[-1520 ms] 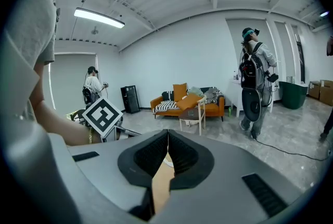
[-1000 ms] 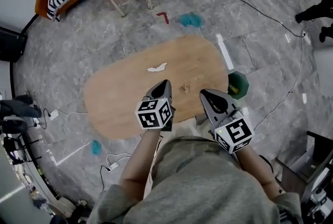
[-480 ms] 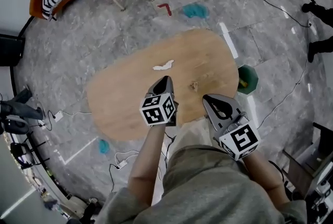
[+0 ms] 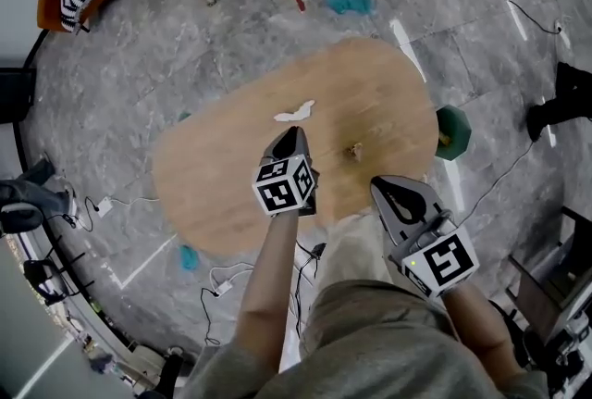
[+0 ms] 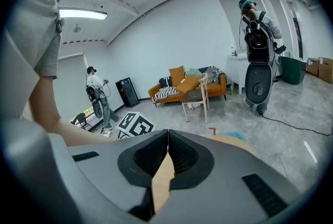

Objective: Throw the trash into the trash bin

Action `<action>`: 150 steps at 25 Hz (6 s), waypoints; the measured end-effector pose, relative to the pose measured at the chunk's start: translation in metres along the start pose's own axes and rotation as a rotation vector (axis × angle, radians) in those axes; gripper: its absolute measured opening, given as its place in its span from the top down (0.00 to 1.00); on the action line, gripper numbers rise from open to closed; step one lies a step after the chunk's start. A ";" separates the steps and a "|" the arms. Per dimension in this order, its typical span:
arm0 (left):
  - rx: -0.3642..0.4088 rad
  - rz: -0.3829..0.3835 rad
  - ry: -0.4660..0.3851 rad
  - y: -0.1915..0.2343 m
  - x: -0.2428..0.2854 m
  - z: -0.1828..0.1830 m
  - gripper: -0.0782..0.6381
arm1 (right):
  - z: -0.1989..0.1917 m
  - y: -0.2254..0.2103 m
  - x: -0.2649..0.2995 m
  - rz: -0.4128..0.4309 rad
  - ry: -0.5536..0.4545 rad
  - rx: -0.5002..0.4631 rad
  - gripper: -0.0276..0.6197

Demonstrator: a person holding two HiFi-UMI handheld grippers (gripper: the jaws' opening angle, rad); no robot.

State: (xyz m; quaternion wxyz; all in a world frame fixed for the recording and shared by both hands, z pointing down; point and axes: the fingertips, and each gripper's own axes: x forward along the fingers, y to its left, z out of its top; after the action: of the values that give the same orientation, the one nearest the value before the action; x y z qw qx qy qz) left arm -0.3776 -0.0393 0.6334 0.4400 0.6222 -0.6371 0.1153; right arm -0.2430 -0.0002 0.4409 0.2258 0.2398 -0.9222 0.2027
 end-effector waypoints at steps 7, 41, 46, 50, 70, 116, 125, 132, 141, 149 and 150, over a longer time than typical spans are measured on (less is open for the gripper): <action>-0.012 0.019 0.038 0.021 0.032 -0.016 0.80 | -0.020 -0.005 0.012 0.000 0.031 0.039 0.94; -0.011 0.194 0.079 0.111 0.137 -0.063 0.44 | -0.084 -0.024 0.054 0.001 0.117 0.208 0.94; -0.016 0.192 0.085 0.111 0.140 -0.069 0.44 | -0.088 -0.025 0.054 -0.001 0.121 0.214 0.94; -0.009 0.202 0.087 0.111 0.140 -0.071 0.44 | -0.088 -0.027 0.052 -0.004 0.119 0.218 0.94; 0.003 0.251 0.029 0.105 0.103 -0.048 0.82 | -0.066 -0.018 0.048 0.013 0.074 0.192 0.94; 0.043 0.050 -0.036 -0.043 -0.072 0.008 0.84 | 0.031 0.013 -0.035 0.040 -0.088 -0.031 0.94; 0.089 0.015 -0.058 -0.072 -0.101 0.020 0.84 | 0.044 0.013 -0.062 0.007 -0.130 -0.073 0.94; 0.127 -0.041 -0.079 -0.100 -0.126 0.029 0.84 | 0.052 0.012 -0.081 -0.017 -0.172 -0.102 0.94; 0.177 -0.118 -0.080 -0.119 -0.141 0.031 0.84 | 0.063 0.010 -0.092 -0.071 -0.231 -0.098 0.94; 0.203 -0.174 -0.069 -0.138 -0.142 0.030 0.84 | 0.059 0.009 -0.104 -0.114 -0.245 -0.087 0.94; 0.210 -0.176 -0.067 -0.141 -0.142 0.029 0.84 | 0.058 0.009 -0.107 -0.117 -0.247 -0.084 0.94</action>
State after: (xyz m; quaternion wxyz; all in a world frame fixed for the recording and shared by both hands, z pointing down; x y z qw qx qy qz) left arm -0.2868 0.0101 0.4600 0.3593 0.7218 -0.5789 0.1212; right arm -0.1824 0.0165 0.3363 0.1318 0.3068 -0.9350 0.1195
